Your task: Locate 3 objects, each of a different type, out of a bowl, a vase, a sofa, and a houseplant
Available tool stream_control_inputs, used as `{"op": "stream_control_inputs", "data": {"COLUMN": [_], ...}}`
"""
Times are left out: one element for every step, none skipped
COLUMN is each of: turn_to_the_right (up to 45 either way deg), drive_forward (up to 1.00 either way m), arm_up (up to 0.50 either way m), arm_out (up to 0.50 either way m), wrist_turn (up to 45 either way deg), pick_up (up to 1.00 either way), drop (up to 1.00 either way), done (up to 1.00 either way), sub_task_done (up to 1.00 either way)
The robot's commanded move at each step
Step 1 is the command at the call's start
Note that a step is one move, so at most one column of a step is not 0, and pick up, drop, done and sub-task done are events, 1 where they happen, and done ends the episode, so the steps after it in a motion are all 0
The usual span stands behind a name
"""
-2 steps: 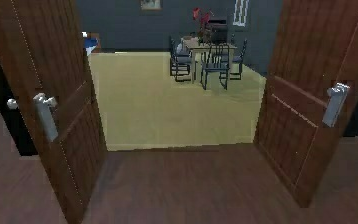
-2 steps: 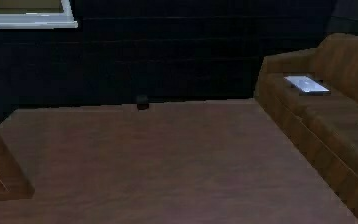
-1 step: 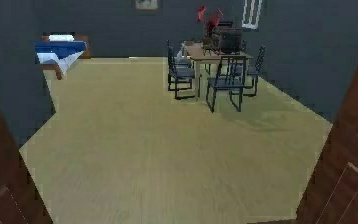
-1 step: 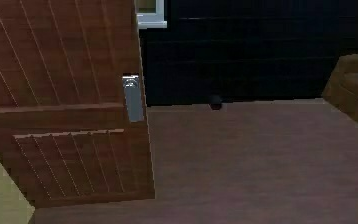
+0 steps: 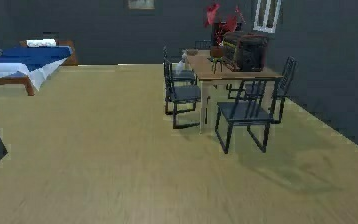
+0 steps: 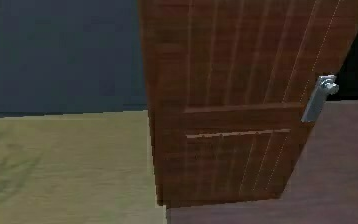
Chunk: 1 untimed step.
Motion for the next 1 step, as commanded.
{"op": "stream_control_inputs", "data": {"turn_to_the_right": [0.0], "drive_forward": [1.00], "arm_up": [0.00], "arm_out": [0.00], "wrist_turn": [0.0], "pick_up": [0.00], "drop": [0.00], "done": [0.00], "sub_task_done": [0.00]}}
